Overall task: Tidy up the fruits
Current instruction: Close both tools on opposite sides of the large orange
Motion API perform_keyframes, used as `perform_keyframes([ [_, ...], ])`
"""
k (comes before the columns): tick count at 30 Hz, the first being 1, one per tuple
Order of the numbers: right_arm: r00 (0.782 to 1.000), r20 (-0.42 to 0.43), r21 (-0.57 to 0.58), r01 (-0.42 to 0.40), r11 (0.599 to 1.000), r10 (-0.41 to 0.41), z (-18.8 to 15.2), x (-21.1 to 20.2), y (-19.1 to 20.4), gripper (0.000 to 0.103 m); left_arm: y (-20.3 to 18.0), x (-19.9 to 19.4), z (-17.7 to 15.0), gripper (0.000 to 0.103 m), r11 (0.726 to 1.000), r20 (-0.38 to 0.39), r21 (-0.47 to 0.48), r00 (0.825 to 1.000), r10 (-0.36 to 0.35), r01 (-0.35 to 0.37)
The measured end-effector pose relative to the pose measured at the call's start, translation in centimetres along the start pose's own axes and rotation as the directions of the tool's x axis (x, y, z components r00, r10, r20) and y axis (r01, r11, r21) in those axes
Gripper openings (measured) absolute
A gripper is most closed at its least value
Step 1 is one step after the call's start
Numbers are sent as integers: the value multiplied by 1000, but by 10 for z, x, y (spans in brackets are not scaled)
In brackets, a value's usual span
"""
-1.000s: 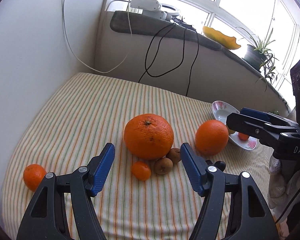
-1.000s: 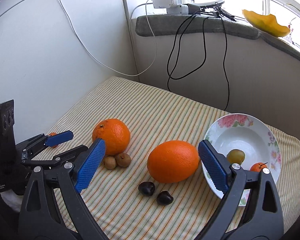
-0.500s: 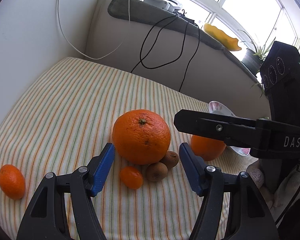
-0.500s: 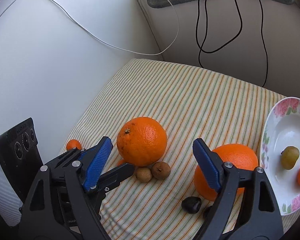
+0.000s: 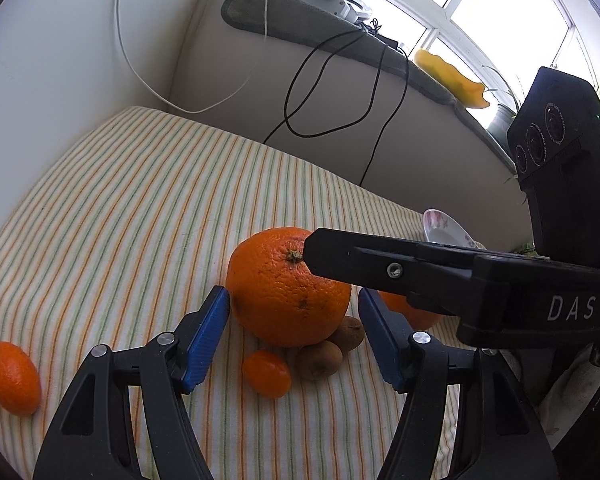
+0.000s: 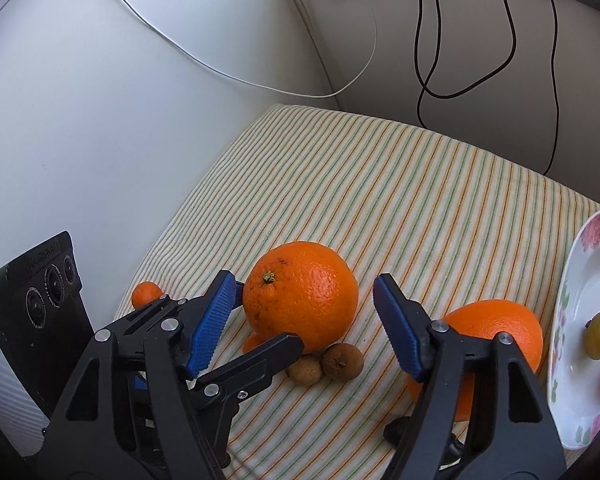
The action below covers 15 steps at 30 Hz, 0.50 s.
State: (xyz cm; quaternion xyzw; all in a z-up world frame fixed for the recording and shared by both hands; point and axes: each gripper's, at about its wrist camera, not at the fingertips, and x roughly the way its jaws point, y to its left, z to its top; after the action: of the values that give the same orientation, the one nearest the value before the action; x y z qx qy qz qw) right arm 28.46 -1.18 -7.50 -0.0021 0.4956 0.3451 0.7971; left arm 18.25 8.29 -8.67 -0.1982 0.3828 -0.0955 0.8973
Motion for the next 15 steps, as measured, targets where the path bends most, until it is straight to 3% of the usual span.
perform_keyframes([
  [15,996,-84,-48,34,998,-38,9,30,11,73,2,7,1,65,1000,-42,-20,999,-15,14],
])
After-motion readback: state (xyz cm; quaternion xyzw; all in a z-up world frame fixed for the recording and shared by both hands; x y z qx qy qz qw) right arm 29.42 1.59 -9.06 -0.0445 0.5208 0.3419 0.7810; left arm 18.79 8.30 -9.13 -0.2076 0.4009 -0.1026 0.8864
